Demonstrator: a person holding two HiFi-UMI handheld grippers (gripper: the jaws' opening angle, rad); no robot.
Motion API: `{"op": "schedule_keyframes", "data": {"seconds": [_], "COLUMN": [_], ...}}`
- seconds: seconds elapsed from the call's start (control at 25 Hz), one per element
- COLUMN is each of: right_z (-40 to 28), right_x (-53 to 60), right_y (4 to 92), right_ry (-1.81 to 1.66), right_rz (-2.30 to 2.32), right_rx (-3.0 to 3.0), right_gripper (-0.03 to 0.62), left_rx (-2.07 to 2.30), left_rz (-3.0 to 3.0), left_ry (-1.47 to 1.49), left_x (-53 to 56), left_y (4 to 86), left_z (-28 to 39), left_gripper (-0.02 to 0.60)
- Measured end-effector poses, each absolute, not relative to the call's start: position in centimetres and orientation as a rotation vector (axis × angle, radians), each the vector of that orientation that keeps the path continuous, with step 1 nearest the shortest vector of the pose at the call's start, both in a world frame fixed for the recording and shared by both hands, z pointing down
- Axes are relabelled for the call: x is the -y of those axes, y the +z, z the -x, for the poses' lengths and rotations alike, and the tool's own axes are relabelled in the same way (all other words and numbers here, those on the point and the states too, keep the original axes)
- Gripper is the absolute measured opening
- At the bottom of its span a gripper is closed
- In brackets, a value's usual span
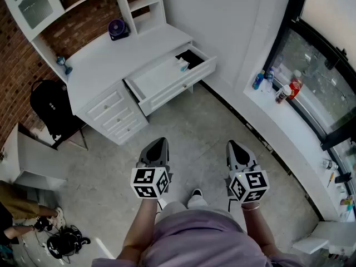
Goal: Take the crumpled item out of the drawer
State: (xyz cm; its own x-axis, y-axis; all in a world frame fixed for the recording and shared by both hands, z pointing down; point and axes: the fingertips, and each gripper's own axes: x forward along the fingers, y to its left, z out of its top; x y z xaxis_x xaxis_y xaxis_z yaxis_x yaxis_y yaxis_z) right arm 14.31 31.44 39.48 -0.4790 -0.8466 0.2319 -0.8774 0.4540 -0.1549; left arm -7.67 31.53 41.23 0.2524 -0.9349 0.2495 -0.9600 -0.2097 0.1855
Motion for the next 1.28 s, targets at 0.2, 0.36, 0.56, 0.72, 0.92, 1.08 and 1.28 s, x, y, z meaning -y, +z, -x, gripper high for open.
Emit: {"op": "schedule_keyframes", "data": {"seconds": [0.2,0.36,0.56,0.72,0.92,1.08,1.28], "right_z": [-14.6,-14.7,-15.4,-15.7,-15.1,-15.1,-14.8], "right_x": [-29.6,-28.9,-28.1,-27.2,-26.2,-24.6,-21.3], "right_y": [39.4,39.3,39.7,39.6,39.9,40.0,40.4], "right_ry": [0.365,0.367,0.398,0.403,0.418,0.432,0.447], "right_rz": [-1.529,-1.522,-1.524,-1.519,-1.521,-1.539,-1.552], "right_rx": [2.591,2.609,2.607,2.612,2.613,2.614,2.606], "right_gripper": [0.002,0.002,0.002,0.002,0.002,0.002,0.002], "left_rx": [1.77,1.784,1.771,1.748,1.705,1.69,1.7], "left_rz": [-2.241,-2.237,-2.232,-2.24,-2.251,-2.249,-2.242], "left_ry": [0.117,0.111,0.126,0.13,0.137,0.161,0.167], "left_x": [-29.7,-28.8,-27.4,-26.2,-25.0,-23.3,-19.3], "left_y": [40.9,40.9,41.1,41.0,41.3,41.7,42.1], "left_z": [7.1,7.1,6.5,5.4,5.1,5.5,6.6], "left_gripper": [0.002,0.002,0.026,0.106,0.174,0.216,0.239]}}
